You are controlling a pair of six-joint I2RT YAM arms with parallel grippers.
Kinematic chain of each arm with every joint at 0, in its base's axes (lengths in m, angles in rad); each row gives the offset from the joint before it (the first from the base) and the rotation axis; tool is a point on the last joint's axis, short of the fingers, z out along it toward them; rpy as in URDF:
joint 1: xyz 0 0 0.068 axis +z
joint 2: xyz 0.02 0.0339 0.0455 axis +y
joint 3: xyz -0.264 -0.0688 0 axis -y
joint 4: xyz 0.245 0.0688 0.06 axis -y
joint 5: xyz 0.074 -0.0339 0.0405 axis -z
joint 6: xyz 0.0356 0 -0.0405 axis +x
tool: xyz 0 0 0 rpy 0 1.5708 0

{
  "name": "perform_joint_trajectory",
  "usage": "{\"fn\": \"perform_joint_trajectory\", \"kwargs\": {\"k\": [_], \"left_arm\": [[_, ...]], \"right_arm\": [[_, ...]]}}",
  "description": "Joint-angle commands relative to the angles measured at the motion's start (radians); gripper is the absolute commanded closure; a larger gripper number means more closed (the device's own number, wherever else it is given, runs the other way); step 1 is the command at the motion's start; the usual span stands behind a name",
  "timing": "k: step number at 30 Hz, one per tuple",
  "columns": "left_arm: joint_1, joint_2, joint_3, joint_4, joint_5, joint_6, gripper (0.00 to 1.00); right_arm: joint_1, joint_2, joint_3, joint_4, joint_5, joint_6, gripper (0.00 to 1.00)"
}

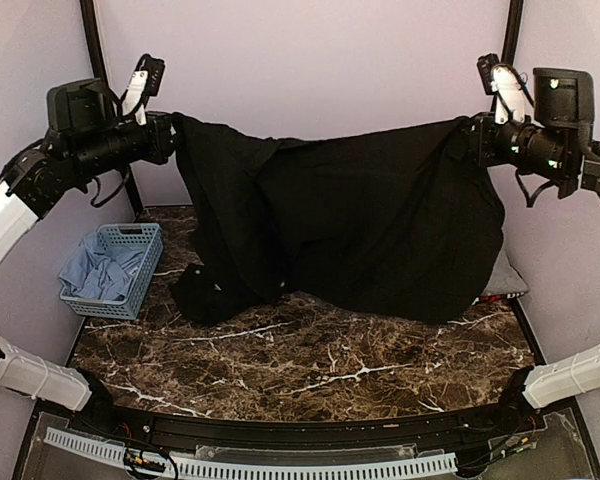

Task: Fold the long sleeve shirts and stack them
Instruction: Pick up the crumpled shirt from the center of the board, then flatten out the crumpled shirt at the center of the board.

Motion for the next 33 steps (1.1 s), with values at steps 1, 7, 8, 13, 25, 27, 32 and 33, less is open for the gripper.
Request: {"fn": "perform_joint_trajectory", "kwargs": {"k": [1,7,8,13,25,27,32,33], "left_arm": [[0.005,-0.096,0.133,-0.016,0.07,-0.027,1.0],[0.005,-0.104,0.289,-0.098,0.148,-0.06,1.0],[0.005,-0.104,0.302,-0.108,0.155,-0.062,1.0],[0.005,-0.105,0.416,-0.213,0.169,-0.061,1.0],[0.005,-0.169,0.546,-0.278,0.29,-0.127,1.0],[0.005,-0.184,0.551,-0.255,0.337,-0.156,1.0],[0.005,-0.227,0.545,-0.187,0.434,-0.234,1.0],[0.005,-0.232,0.537,-0.178,0.442,-0.242,1.0]], "right_arm": [[-0.006,0.009,0.127,-0.067,-0.054,-0.047,1.0],[-0.006,-0.007,0.248,-0.132,-0.222,-0.046,1.0],[-0.006,-0.005,0.257,-0.139,-0.257,-0.045,1.0],[-0.006,-0.007,0.306,-0.179,-0.37,-0.047,1.0],[-0.006,-0.067,0.367,-0.16,-0.685,0.036,1.0],[-0.006,-0.079,0.381,-0.14,-0.732,0.061,1.0],[-0.006,-0.103,0.413,-0.1,-0.868,0.131,1.0],[-0.006,-0.108,0.407,-0.09,-0.893,0.144,1.0]]}}
